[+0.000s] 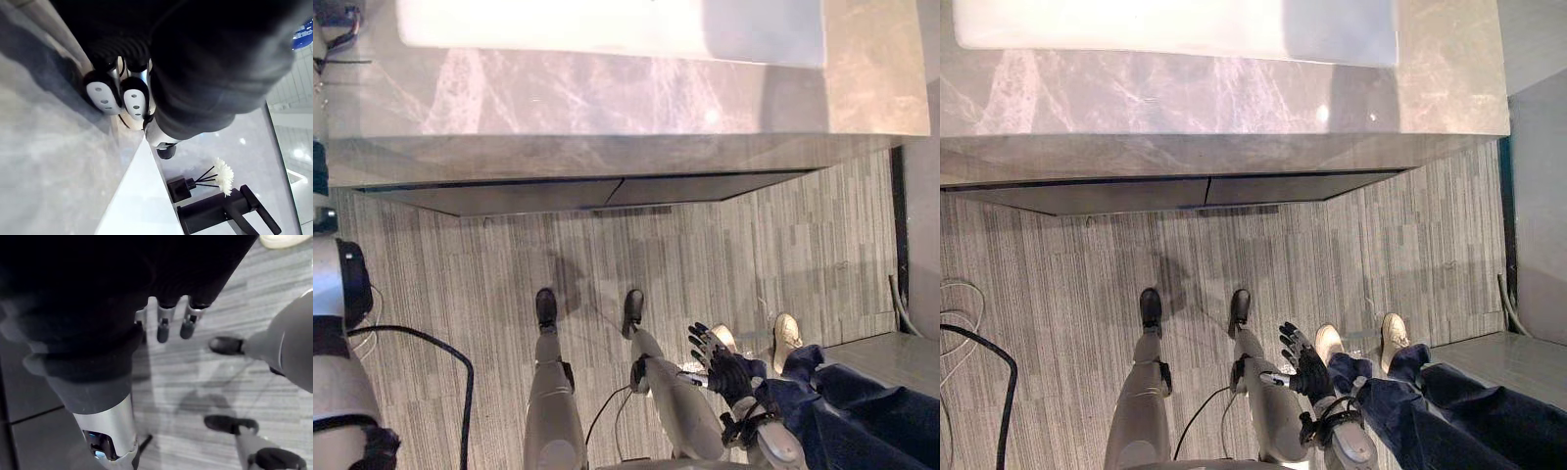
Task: Organize washtable
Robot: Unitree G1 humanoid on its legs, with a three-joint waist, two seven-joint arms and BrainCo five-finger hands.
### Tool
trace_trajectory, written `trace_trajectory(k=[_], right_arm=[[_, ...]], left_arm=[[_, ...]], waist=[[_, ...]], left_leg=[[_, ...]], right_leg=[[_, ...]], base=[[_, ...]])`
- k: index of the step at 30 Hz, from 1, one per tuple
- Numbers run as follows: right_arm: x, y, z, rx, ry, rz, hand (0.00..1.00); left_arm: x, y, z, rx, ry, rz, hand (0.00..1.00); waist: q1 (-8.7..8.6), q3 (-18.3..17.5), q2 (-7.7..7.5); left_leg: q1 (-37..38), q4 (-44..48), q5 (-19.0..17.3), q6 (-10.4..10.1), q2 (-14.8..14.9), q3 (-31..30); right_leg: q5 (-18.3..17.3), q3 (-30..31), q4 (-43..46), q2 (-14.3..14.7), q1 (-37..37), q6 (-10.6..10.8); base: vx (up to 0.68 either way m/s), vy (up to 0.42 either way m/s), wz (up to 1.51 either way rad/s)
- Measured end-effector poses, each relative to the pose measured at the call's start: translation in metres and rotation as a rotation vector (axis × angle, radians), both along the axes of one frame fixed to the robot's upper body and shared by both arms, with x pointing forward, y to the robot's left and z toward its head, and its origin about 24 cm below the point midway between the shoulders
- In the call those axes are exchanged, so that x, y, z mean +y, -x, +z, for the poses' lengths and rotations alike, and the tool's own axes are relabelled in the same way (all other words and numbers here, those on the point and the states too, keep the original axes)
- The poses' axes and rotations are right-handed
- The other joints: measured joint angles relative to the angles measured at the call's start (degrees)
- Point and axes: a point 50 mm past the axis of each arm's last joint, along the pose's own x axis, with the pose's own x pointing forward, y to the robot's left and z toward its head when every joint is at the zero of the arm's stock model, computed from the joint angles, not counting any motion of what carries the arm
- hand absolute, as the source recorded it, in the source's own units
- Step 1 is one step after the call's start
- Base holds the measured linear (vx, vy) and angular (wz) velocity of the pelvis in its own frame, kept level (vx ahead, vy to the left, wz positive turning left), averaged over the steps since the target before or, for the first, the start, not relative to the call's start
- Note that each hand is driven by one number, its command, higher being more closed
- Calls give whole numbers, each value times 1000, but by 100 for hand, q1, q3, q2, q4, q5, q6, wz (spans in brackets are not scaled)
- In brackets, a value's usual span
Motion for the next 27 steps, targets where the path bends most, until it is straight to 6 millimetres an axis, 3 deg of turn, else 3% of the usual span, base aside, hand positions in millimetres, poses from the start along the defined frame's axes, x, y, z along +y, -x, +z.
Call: trace_trajectory(k=[4,6,9,16,21,22,23,24,25,27], right_arm=[[0,0,6,-25,-8,-11,0],[-1,-1,9,-36,-13,-23,0],[-3,-2,11,-44,-22,-40,0],[-6,-1,12,-50,-29,-55,0],[-10,0,12,-50,-14,-46,0],[-10,0,12,-51,-11,-45,0],[-11,1,12,-49,-6,-44,0],[-11,5,10,-36,-7,-46,0],[-11,8,8,-23,-8,-47,0],[-13,8,8,-22,1,-48,0]], left_arm=[[-1,2,5,-15,6,-5,100],[-3,6,12,-38,7,-11,100],[-3,9,18,-59,12,-15,100],[18,21,19,-93,67,21,100],[20,19,15,-78,60,29,100],[20,19,15,-77,59,30,100],[19,18,14,-72,51,33,100],[17,16,13,-59,33,38,100],[16,17,13,-61,25,42,100],[19,19,14,-66,22,55,100]], waist=[[72,1,1],[171,4,7],[216,18,28],[389,15,28],[451,9,28],[448,8,27],[437,-1,15],[342,-66,-79],[330,-145,-172],[460,-179,-155]], left_leg=[[-75,167,-149,-6,135,30],[-153,279,-265,51,333,44],[-204,329,-292,78,491,45],[-319,522,-345,7,712,-35],[-369,638,-361,-16,860,-46],[-392,678,-362,-18,872,-53],[-427,737,-369,-48,856,-60],[-507,833,-372,-93,687,-69],[-604,988,-415,-158,581,-56],[-774,1449,-577,-309,745,5]], right_leg=[[402,-40,7,111,-55,170],[905,-35,-11,292,-178,156],[1301,-65,-32,432,-245,83],[1312,-61,-37,620,-244,74],[1304,-29,-40,749,-243,81],[1286,-25,-40,759,-242,99],[1070,-16,-40,732,-219,309],[312,-37,-40,537,-125,523],[-282,-76,-42,444,-112,152],[-267,-359,-41,482,-107,164]], base=[[13,65,-14],[8,126,-42],[-2,142,-21],[-5,78,-3],[9,69,-5],[8,86,3],[5,70,32],[-4,33,49],[-11,-25,36],[-27,-66,-19]])
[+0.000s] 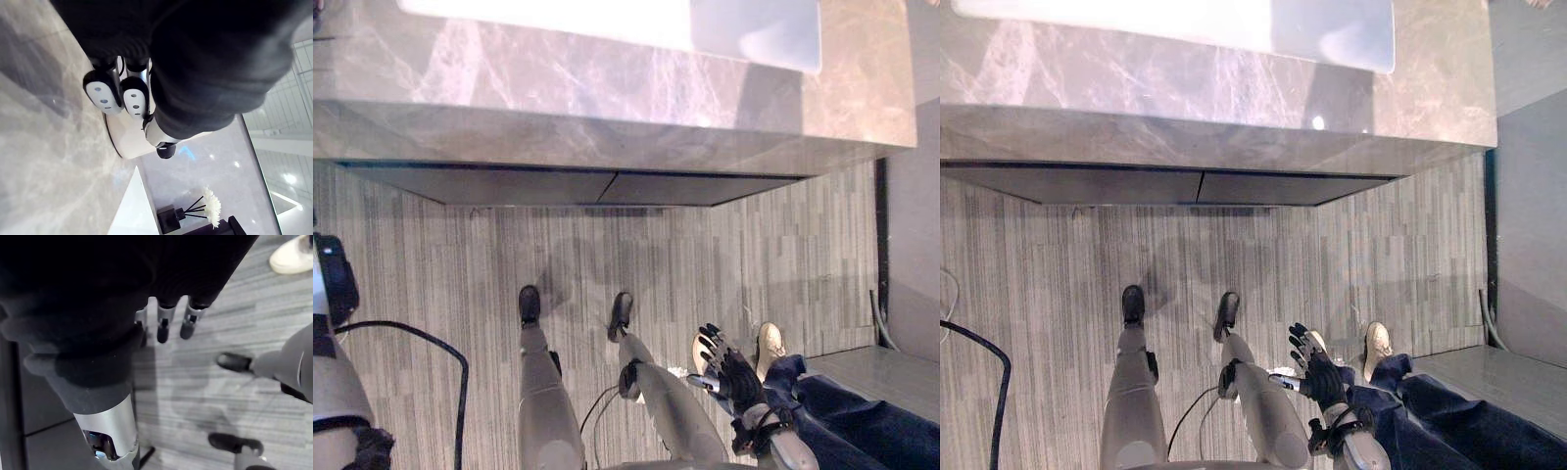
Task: Organize washtable
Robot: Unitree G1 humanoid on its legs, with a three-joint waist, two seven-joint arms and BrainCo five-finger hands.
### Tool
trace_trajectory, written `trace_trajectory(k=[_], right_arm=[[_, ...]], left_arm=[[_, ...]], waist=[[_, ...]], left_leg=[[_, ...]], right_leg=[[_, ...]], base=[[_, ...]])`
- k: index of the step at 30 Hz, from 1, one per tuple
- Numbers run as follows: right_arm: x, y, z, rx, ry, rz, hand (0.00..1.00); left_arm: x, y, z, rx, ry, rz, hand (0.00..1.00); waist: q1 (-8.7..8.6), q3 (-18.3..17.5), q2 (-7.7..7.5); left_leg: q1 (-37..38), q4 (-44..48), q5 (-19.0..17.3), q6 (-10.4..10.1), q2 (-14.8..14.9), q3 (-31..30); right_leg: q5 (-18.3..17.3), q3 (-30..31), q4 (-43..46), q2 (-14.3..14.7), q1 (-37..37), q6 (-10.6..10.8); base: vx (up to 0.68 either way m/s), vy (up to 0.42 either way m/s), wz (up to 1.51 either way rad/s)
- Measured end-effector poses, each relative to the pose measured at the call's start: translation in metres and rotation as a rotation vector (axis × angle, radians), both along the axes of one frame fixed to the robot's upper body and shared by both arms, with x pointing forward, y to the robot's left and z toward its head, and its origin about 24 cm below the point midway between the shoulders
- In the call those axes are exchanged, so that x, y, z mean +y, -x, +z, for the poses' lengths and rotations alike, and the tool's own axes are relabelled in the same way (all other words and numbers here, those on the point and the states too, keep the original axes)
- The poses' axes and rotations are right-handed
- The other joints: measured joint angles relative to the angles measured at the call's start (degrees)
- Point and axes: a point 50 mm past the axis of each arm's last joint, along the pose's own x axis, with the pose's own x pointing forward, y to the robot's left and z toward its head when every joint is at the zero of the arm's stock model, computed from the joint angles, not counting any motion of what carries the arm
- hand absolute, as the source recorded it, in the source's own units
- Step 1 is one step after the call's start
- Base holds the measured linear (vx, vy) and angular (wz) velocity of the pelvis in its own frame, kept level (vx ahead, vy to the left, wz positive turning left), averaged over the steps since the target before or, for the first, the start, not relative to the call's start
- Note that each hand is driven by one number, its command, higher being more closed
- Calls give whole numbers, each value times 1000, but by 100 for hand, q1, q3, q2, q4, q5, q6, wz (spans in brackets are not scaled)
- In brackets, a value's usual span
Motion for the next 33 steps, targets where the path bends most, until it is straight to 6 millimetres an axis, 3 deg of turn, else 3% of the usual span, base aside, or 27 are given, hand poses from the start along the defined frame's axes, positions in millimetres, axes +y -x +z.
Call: trace_trajectory(k=[2,6,10,12,13,14,18,20,24,30,33], right_arm=[[-2,0,0,-1,4,-7,0],[-2,-1,0,-2,3,-13,0],[5,-9,1,-15,-24,-14,0],[7,-19,0,-26,-24,-2,0],[8,-25,-3,-19,-11,9,0],[7,-28,-7,-5,-1,12,0],[7,-39,-15,26,11,21,0],[8,-43,-14,18,9,26,0],[6,-44,-19,35,39,37,0],[7,-46,-26,77,54,65,0],[9,-45,-31,99,57,75,0]], left_arm=[[-5,-3,-3,7,-6,-15,100],[-26,-15,-10,23,-31,-82,100],[-31,-24,-29,57,4,-136,100],[-23,-32,-52,110,42,-131,100],[-20,-35,-69,142,58,-130,100],[-19,-38,-85,169,76,-135,100],[-9,-46,-168,313,215,-148,100],[-7,-43,-202,363,281,-150,100],[-24,-32,-267,465,402,-218,100],[-46,-12,-338,606,546,-256,100],[-49,-5,-352,638,573,-258,100]], waist=[[-19,-66,27],[-16,-109,60],[-91,-127,97],[-143,-226,167],[-166,-273,183],[-160,-326,276],[-126,-592,685],[-132,-721,749],[-105,-1003,804],[8,-1345,994],[24,-1503,1109]], left_leg=[[-117,316,-197,-50,79,-4],[-214,774,-515,71,109,6],[160,659,-534,105,-5,6],[412,509,-527,115,-128,8],[648,299,-471,163,-300,50],[785,161,-426,188,-376,62],[1484,-571,-144,245,-602,136],[1752,-779,-87,275,-670,163],[2156,-1003,-41,316,-817,121],[2526,-1275,-3,367,-1038,-51],[2604,-1320,8,382,-1099,-170]], right_leg=[[71,-117,2,29,36,-41],[265,-133,65,-15,88,-254],[355,-115,20,-95,441,-298],[316,-48,8,-166,600,-341],[170,-11,5,-293,730,-544],[126,-17,4,-347,807,-604],[45,-34,2,-512,1171,-540],[3,-32,1,-559,1335,-537],[-78,-94,-1,-672,1680,-454],[-173,-298,-3,-889,2032,-338],[-198,-408,-2,-942,2156,-304]], base=[[53,5,-17],[99,95,-8],[103,121,12],[122,113,14],[111,81,15],[127,85,22],[98,65,13],[70,55,4],[46,56,12],[5,73,21],[21,62,24]])
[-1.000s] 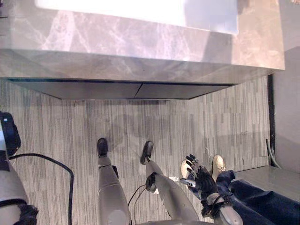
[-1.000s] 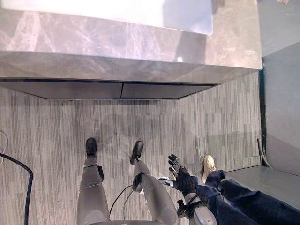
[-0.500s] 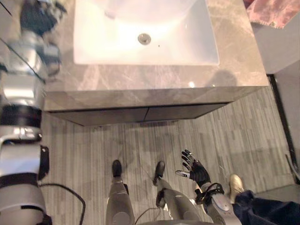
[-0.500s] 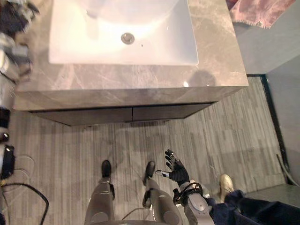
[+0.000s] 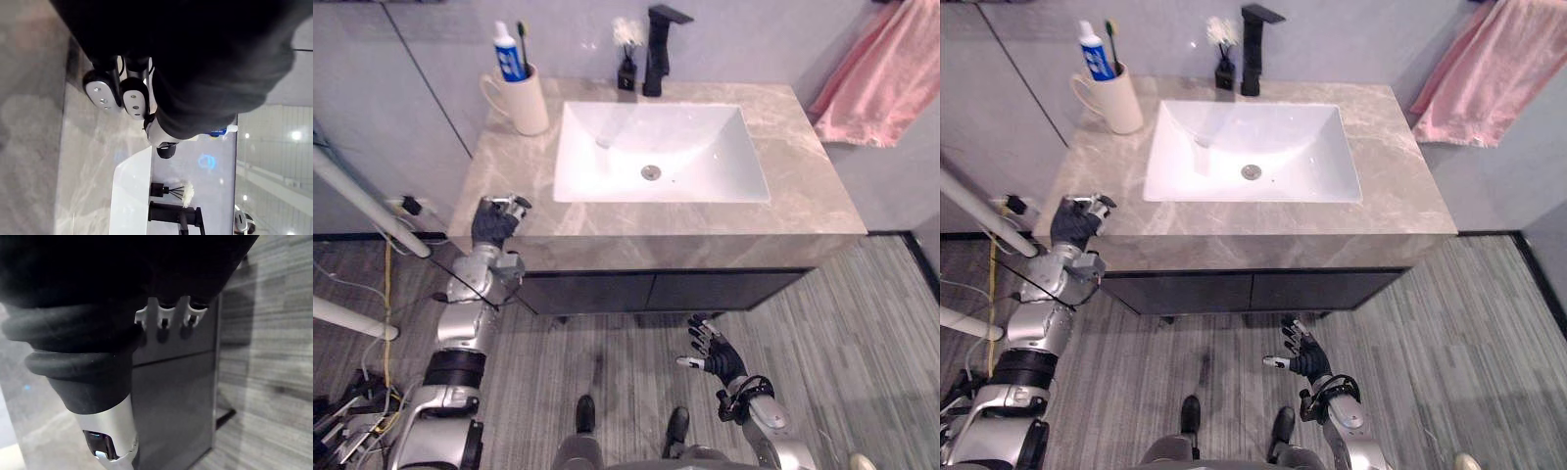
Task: Organize washtable
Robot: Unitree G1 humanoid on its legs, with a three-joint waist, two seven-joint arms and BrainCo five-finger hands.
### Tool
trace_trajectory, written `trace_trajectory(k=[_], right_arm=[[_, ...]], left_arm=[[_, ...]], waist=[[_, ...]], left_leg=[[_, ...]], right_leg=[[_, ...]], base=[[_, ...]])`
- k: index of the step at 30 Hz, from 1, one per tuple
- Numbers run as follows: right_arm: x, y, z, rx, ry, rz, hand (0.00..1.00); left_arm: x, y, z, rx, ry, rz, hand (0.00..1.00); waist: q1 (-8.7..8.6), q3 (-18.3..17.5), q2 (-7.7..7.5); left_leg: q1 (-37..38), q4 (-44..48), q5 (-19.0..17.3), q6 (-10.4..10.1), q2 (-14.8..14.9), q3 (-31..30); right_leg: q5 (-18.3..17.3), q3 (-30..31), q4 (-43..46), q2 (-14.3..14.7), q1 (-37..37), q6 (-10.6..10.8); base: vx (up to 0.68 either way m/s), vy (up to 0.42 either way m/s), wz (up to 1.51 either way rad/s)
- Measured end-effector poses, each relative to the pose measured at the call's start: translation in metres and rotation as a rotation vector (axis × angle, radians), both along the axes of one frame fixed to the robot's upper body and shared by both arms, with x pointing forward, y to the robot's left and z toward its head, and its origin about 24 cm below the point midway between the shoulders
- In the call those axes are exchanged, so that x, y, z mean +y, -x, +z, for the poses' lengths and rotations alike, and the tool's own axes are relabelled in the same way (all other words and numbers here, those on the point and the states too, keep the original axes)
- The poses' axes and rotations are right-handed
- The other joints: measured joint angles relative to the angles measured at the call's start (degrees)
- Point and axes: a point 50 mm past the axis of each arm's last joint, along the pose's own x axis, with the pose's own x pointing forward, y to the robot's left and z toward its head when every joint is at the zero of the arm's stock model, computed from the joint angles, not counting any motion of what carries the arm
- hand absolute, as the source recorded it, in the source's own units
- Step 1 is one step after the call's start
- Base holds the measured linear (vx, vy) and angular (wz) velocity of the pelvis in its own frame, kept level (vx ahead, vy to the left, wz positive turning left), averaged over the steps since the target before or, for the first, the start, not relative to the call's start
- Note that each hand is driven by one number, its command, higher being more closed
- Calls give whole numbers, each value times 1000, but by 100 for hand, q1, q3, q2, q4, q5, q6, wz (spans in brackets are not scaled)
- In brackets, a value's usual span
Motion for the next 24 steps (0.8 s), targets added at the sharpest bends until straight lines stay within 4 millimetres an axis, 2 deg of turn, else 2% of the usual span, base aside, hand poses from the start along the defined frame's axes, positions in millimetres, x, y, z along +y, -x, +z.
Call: trace_trajectory(k=[4,9,10,11,13,15,16,18,20,21,23,24], right_arm=[[0,2,-2,13,19,12,0],[-2,6,-12,63,31,16,0],[-2,7,-13,66,32,19,0],[-2,7,-13,66,36,24,0],[2,10,-14,76,32,38,0],[6,9,-14,74,25,54,0],[7,10,-14,75,21,53,0],[8,11,-15,82,15,49,0],[7,8,-13,72,17,44,0],[3,7,-11,64,21,26,0],[-1,8,-12,69,24,10,0],[-3,10,-13,77,26,3,0]], left_arm=[[0,6,-11,33,10,4,100],[4,9,-15,43,17,18,100],[4,9,-15,43,17,19,100],[5,9,-15,45,19,22,100],[7,10,-19,59,21,31,100],[14,15,-29,101,24,53,100],[14,16,-29,105,23,54,100],[15,16,-28,100,20,52,100],[20,17,-25,94,19,62,100],[20,16,-26,96,19,57,100],[21,15,-23,90,11,55,100],[20,13,-20,82,10,53,100]], waist=[[-11,-127,101],[-25,-199,98],[-8,-207,102],[-16,-206,124],[-63,-182,62],[-180,-167,72],[-206,-164,59],[-271,-189,4],[-308,-189,-137],[-316,-163,-84],[-332,-175,-87],[-345,-127,-14]], left_leg=[[186,-63,22,32,-62,-86],[461,-163,16,35,-83,-47],[515,-155,-4,51,-76,1],[556,-148,-45,79,-70,31],[794,-150,-128,142,-165,107],[991,-35,-262,175,-137,160],[999,25,-309,193,-131,161],[959,81,-366,181,-72,183],[891,18,-332,127,-64,166],[877,-108,-249,12,36,100],[893,-330,-166,-109,164,-63],[846,-301,-142,-149,267,-159]], right_leg=[[-50,-94,0,-56,208,67],[-89,-73,15,-79,374,95],[-215,-71,183,-101,334,128],[-428,-38,582,-160,179,121],[-978,106,1840,-406,-209,177],[-1017,260,2886,-557,-513,191],[-1017,288,3028,-582,-560,190],[-1088,364,2707,-537,-471,143],[-1338,349,2147,-440,-301,48],[-1244,273,1905,-290,-219,35],[-1219,203,1789,-104,-223,5],[-1252,123,1765,4,-212,-47]], base=[[30,29,12],[4,7,-2],[-7,4,-16],[-1,8,-18],[11,9,-19],[11,-7,-23],[-23,-7,-16],[-6,-33,-10],[31,-139,-7],[41,-163,-3],[80,-148,10],[90,-166,17]])
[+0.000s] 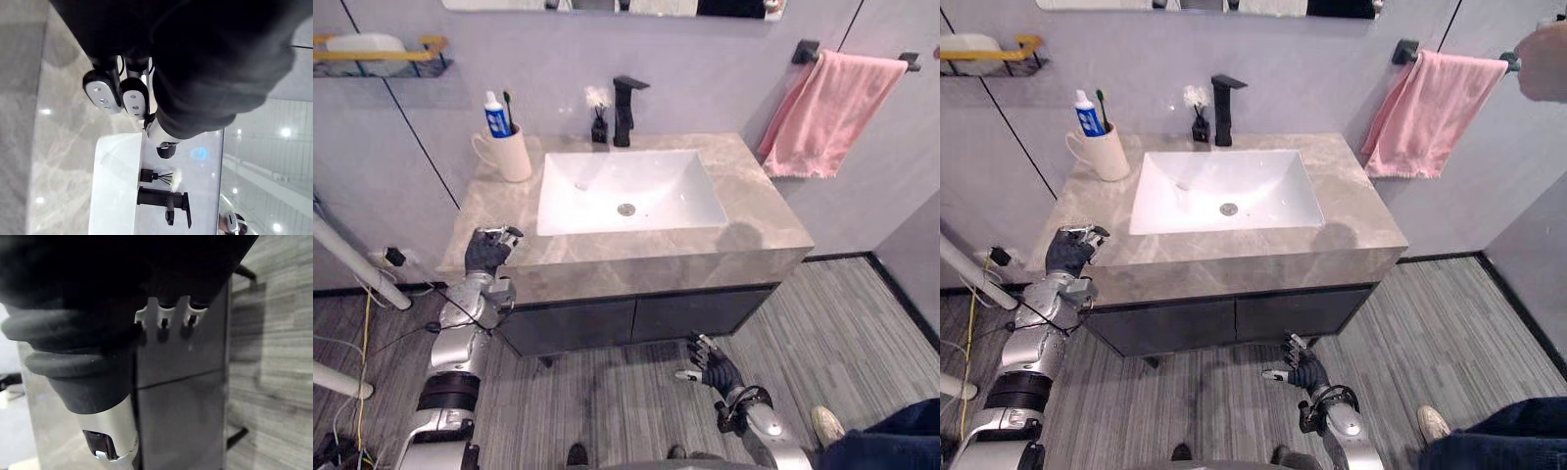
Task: Organize washtable
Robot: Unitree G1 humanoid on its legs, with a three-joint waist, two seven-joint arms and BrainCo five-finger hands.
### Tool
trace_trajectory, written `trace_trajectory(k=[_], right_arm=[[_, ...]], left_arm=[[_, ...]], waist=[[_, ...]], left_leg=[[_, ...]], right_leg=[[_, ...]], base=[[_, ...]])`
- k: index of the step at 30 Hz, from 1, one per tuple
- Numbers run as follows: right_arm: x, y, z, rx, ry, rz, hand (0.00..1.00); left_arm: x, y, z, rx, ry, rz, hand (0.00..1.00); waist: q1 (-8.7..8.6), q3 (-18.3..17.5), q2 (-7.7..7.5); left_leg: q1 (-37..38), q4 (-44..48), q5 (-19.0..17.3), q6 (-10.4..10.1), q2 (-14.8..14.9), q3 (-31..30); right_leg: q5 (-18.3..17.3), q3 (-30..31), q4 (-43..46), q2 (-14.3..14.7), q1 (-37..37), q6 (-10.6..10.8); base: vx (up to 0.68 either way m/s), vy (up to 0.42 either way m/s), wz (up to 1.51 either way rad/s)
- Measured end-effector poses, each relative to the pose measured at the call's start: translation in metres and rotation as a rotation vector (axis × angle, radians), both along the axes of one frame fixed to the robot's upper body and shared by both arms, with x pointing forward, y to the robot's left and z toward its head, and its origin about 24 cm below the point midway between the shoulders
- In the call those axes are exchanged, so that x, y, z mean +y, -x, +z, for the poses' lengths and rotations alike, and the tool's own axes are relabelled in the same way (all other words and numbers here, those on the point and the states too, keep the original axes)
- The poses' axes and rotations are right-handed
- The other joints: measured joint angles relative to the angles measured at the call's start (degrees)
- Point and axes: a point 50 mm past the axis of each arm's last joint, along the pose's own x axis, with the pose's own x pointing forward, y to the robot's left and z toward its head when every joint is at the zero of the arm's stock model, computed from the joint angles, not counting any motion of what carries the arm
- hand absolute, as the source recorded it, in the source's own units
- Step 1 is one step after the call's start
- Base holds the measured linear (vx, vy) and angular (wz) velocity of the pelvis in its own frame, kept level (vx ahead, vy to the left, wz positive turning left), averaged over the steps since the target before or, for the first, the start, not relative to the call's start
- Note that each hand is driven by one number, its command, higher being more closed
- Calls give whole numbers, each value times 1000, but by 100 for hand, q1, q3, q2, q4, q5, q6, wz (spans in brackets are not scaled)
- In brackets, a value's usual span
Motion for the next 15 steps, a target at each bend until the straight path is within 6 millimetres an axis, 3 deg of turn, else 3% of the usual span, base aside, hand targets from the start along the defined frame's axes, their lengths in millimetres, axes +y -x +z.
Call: trace_trajectory(k=[3,4,7,9,15], right_arm=[[-1,4,-2,13,1,-3,0],[-2,6,-2,16,2,-7,0],[-9,7,-2,18,14,-13,0],[-17,7,-2,17,38,-21,0],[-13,7,1,-1,10,-48,0]], left_arm=[[-4,-7,9,-26,-2,-14,100],[-7,-13,13,-34,-11,-31,100],[-10,-18,16,-38,-7,-43,100],[-10,-20,21,-52,-13,-44,100],[17,-30,47,-59,-123,-1,100]], waist=[[0,-13,-20],[14,-26,-53],[68,18,-30],[209,43,28],[198,43,-23]], left_leg=[[-314,493,-154,-80,192,-204],[-634,917,-264,-111,272,-304],[-997,1478,-367,-107,297,-60],[-901,1218,-276,-14,210,257],[-578,436,49,191,-67,319]], right_leg=[[-39,-227,-184,235,136,-58],[42,-420,-287,313,221,-176],[98,-639,-355,340,406,-259],[96,-635,-436,352,481,-260],[90,-504,-629,194,477,-238]], base=[[92,-152,32],[114,-143,60],[114,-89,55],[69,10,10],[30,66,5]])
